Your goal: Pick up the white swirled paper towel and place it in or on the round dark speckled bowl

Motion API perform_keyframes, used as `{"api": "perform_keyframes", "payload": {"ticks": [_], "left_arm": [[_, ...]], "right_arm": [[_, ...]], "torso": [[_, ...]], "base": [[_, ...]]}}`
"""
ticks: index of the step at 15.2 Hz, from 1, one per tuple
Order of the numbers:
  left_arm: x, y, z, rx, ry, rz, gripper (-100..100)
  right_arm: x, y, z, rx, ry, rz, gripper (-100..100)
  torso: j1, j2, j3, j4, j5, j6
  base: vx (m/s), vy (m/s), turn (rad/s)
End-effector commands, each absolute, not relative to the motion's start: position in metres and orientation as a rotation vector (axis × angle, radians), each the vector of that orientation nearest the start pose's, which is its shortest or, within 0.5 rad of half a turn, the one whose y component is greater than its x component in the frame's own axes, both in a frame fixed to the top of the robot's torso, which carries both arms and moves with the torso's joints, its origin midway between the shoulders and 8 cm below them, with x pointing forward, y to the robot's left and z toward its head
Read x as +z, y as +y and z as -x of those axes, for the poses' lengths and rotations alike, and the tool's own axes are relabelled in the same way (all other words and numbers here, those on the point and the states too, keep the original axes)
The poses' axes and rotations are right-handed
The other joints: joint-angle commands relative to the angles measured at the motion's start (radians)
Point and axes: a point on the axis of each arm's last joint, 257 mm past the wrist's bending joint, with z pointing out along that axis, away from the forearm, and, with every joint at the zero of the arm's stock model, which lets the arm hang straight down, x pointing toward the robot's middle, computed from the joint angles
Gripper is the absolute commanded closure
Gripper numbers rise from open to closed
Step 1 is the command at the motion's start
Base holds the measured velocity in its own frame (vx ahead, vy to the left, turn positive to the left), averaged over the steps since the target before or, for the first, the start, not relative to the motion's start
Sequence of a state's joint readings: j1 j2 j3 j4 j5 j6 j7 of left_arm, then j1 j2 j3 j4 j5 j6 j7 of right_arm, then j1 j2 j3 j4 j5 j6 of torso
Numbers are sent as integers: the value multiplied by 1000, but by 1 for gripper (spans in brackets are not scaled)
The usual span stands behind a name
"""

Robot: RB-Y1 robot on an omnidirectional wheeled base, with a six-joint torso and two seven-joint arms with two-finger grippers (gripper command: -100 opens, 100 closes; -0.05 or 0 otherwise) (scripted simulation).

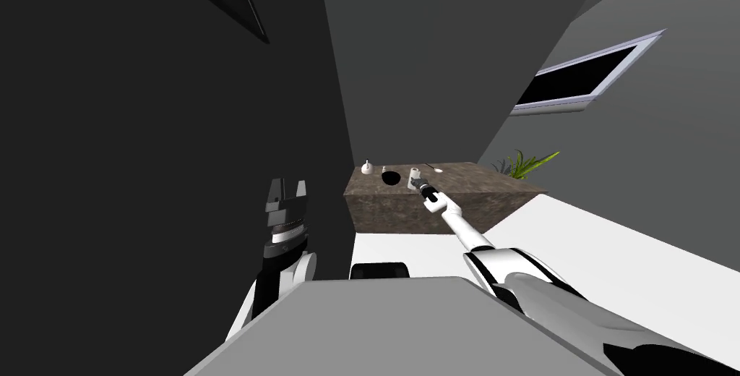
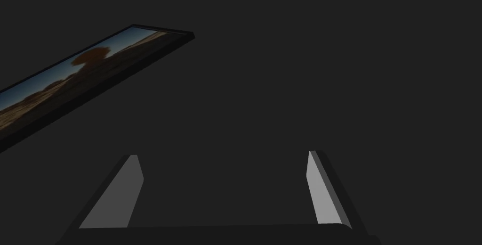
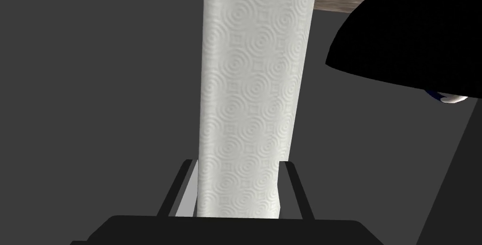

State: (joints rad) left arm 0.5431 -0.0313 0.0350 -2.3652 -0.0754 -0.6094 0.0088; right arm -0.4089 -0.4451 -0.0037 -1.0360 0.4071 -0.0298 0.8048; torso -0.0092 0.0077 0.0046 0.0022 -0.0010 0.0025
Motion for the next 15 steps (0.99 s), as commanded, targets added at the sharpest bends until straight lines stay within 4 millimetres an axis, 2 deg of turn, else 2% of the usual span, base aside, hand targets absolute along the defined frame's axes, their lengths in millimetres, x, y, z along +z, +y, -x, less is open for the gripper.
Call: {"api": "perform_keyframes", "payload": {"ticks": [1,5,10,15], "left_arm": [[67,278,-303,-1243,528,500,0],[67,278,-303,-1243,528,500,0],[67,278,-303,-1243,528,500,0],[67,278,-303,-1243,528,501,0]], "right_arm": [[-197,-385,-653,-122,1639,-3,100],[-164,-384,-674,-138,1610,-15,100],[-122,-378,-699,-163,1581,-42,100],[-100,-371,-715,-187,1577,-72,100]], "torso": [[0,0,0,0,0,0],[0,0,0,1,0,0],[6,-3,-1,1,1,-1],[8,-5,-3,0,2,0]], "base": [[-119,-155,80],[-100,-125,113],[-74,-80,142],[-48,-44,95]]}}
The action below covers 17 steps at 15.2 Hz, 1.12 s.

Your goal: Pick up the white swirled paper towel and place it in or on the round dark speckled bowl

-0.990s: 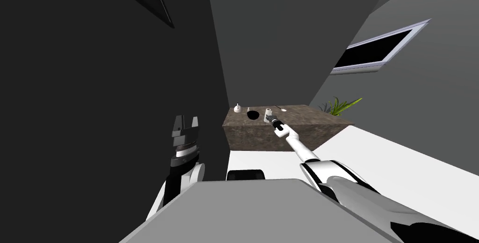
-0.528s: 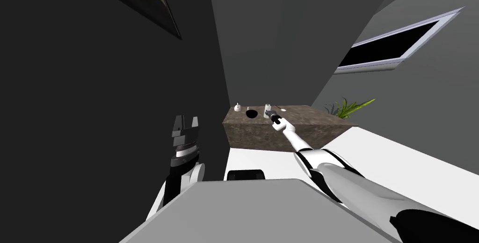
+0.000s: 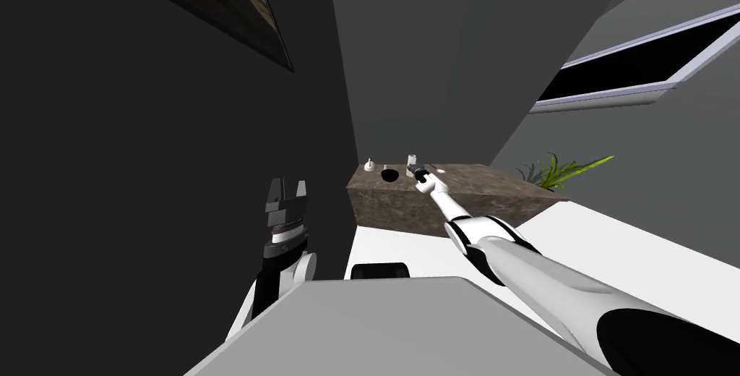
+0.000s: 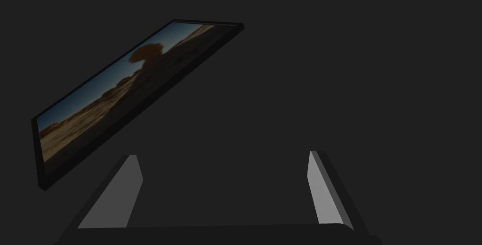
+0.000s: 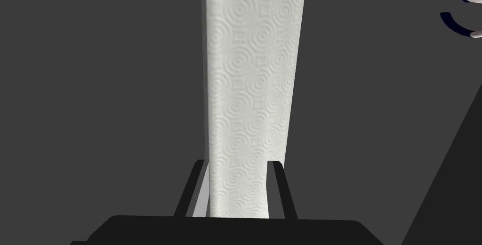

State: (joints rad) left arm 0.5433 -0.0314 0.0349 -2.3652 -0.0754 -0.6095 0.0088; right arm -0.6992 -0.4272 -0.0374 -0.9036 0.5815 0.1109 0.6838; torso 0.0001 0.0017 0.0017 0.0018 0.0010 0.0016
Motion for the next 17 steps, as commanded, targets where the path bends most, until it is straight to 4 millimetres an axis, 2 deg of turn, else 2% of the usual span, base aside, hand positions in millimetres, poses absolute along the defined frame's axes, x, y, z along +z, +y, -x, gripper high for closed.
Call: {"api": "perform_keyframes", "payload": {"ticks": [1,8,17], "left_arm": [[67,278,-303,-1243,528,501,0],[67,278,-303,-1243,528,501,0],[67,278,-303,-1243,528,501,0]], "right_arm": [[-96,-369,-718,-193,1579,-80,100],[-82,-351,-733,-228,1594,-124,100],[-92,-322,-739,-273,1636,-155,100]], "torso": [[0,0,0,0,0,0],[3,-3,-2,-1,0,1],[6,-8,-5,-2,0,1]], "base": [[-29,-30,129],[-6,-4,95],[49,36,58]]}}
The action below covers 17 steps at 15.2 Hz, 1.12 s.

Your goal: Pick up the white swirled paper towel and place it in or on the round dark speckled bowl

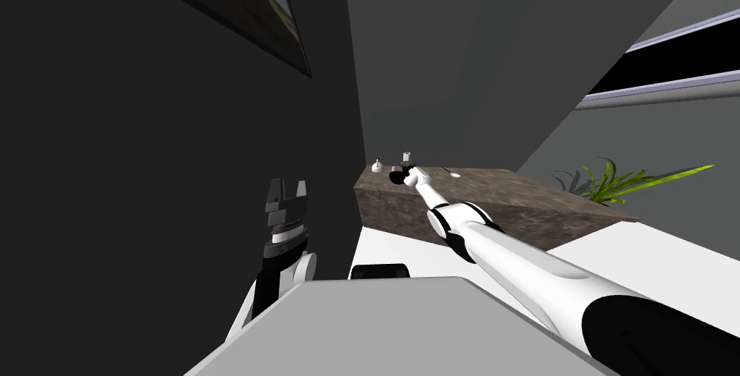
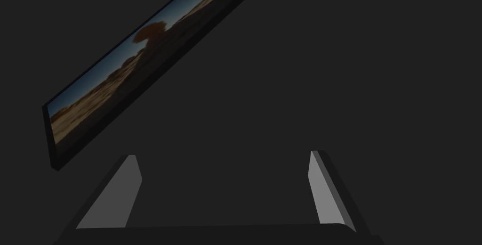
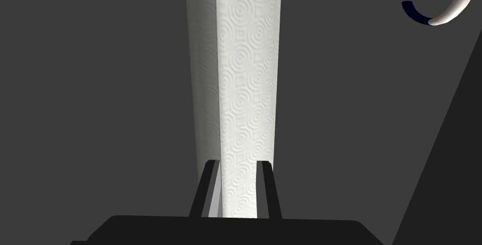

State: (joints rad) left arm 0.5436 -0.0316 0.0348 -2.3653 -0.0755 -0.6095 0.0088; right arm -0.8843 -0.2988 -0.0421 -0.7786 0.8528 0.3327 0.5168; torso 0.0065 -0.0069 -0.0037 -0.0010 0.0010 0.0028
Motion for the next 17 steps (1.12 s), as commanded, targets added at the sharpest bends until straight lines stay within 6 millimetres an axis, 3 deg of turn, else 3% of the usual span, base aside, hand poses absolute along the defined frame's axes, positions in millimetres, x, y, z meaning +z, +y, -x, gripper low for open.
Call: {"api": "perform_keyframes", "payload": {"ticks": [1,4,5,6,10,17], "left_arm": [[67,278,-303,-1243,528,501,0],[67,278,-303,-1243,528,501,0],[67,278,-303,-1243,528,501,0],[67,278,-303,-1243,528,501,0],[67,278,-303,-1243,528,501,0],[67,278,-303,-1243,528,500,0]], "right_arm": [[-92,-322,-739,-273,1636,-155,100],[-106,-309,-738,-291,1662,-160,100],[-100,-313,-739,-284,1651,-154,100],[-101,-312,-739,-284,1653,-157,-100],[-101,-312,-739,-283,1653,-157,-100],[-55,-297,-754,-308,1648,-186,-100]], "torso": [[0,0,0,0,0,0],[-1,0,0,0,0,1],[0,-1,-1,0,0,1],[-2,0,0,0,0,1],[-5,4,2,1,-1,2],[-12,9,5,2,-2,2]], "base": [[57,49,26],[71,44,26],[55,35,20],[19,14,7],[4,3,0],[-44,-74,75]]}}
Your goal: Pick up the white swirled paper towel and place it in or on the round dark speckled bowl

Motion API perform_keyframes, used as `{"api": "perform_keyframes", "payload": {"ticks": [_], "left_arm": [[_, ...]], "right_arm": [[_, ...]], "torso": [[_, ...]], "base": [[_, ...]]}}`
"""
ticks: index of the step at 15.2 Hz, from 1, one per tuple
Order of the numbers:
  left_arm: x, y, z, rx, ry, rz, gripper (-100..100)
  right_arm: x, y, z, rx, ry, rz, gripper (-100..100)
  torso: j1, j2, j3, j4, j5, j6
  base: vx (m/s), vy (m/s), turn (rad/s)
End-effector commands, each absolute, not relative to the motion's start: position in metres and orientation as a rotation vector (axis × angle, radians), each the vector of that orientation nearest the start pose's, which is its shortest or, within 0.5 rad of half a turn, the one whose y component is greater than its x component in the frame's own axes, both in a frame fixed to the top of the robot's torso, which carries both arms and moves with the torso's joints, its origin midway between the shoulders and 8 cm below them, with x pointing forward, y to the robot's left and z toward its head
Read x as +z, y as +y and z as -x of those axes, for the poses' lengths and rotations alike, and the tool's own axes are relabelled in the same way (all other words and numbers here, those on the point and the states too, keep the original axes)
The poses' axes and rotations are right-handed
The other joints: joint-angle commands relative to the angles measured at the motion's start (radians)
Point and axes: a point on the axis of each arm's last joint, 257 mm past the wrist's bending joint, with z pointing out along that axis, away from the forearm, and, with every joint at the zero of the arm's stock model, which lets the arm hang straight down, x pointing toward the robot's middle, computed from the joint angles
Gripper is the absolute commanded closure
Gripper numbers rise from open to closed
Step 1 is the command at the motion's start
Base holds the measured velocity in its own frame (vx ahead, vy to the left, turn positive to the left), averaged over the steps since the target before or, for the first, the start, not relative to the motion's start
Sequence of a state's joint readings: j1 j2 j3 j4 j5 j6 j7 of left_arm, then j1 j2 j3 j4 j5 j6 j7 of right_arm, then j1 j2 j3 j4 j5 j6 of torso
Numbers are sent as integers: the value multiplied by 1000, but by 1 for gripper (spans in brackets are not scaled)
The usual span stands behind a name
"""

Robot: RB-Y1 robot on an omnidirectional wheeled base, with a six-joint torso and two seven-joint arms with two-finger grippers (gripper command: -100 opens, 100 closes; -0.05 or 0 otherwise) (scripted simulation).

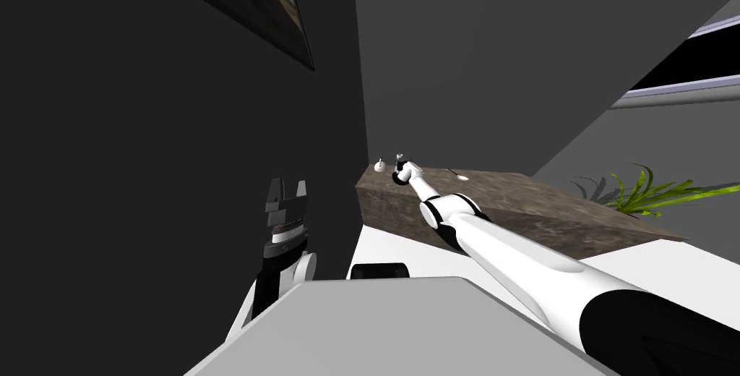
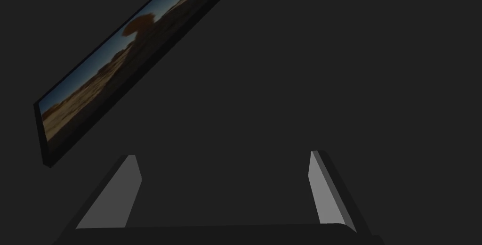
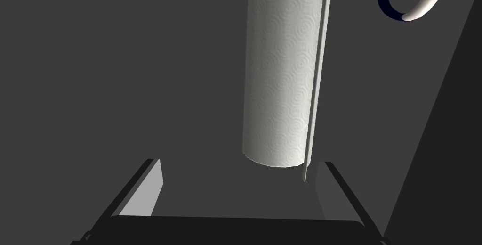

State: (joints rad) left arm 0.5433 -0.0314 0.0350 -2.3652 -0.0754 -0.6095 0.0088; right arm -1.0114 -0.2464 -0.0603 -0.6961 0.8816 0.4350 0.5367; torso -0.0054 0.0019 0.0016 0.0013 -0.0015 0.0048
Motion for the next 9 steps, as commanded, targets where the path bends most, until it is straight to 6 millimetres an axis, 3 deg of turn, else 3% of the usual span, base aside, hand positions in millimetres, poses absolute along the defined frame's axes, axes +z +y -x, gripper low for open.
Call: {"api": "perform_keyframes", "payload": {"ticks": [1,3,9], "left_arm": [[67,278,-303,-1243,528,500,0],[67,278,-303,-1243,528,501,0],[67,278,-303,-1243,528,501,0]], "right_arm": [[-55,-297,-754,-308,1648,-186,-100],[-44,-292,-757,-313,1648,-192,-100],[-48,-294,-755,-311,1648,-189,-100]], "torso": [[0,0,0,0,0,0],[1,0,0,0,0,0],[6,-3,-2,-1,1,0]], "base": [[-44,-78,48],[-41,-56,41],[-7,-9,5]]}}
